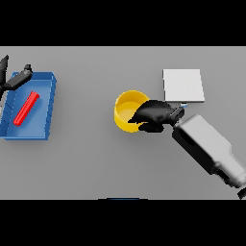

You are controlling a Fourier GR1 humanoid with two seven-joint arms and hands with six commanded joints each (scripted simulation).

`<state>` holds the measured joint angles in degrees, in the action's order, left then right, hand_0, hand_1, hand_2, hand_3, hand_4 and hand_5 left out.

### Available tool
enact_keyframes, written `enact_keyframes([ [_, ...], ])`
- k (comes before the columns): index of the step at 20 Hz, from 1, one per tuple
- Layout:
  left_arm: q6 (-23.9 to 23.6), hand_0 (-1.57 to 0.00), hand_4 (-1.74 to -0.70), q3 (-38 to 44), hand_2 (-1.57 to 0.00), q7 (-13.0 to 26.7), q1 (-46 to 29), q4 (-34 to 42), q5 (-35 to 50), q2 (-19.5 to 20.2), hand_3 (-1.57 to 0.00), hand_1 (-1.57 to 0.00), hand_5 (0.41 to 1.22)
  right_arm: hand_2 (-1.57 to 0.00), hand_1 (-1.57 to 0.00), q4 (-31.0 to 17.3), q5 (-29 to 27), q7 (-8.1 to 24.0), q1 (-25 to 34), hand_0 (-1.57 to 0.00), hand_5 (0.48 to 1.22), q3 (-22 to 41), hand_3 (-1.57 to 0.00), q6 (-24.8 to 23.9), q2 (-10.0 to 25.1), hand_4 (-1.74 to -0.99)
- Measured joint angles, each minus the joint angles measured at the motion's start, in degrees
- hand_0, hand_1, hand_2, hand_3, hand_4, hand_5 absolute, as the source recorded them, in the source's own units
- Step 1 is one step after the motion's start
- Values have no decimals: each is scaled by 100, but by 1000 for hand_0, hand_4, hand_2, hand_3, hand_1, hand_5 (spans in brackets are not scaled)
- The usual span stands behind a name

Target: Pick up the red beaker and tilt it to pour out 1 green nut into yellow bowl. Pick up the yellow bowl and place it on the metallic measuring scale.

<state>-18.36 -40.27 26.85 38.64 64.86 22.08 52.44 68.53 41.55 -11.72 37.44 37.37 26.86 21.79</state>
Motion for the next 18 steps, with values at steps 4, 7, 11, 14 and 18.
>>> enact_keyframes([
  [4,40,1,-785,24,1,23,68,-33,8,12,1,1,731,-1537,-1537,417,-346,158,72,-1543,1216,-190,-1338,299,168,-1719],
  [7,54,1,-797,49,1,-41,122,4,13,21,1,1,737,-1553,-1554,537,-407,286,210,-1557,1218,-294,-1309,434,397,-1722],
  [11,76,1,-798,110,1,-135,115,-41,33,86,1,1,744,-1563,-1558,619,-520,512,298,-1565,1219,-319,-1289,585,382,-1723],
  [14,98,1,-790,106,1,-74,139,-54,24,106,1,1,751,-1567,-1542,629,-511,710,420,-1490,1220,-512,-1301,481,600,-1723],
  [18,143,1,-799,124,1,-141,128,-34,63,96,1,1,754,-1569,-1559,267,-477,789,578,-1538,1221,-647,-1406,292,823,-1726],
])
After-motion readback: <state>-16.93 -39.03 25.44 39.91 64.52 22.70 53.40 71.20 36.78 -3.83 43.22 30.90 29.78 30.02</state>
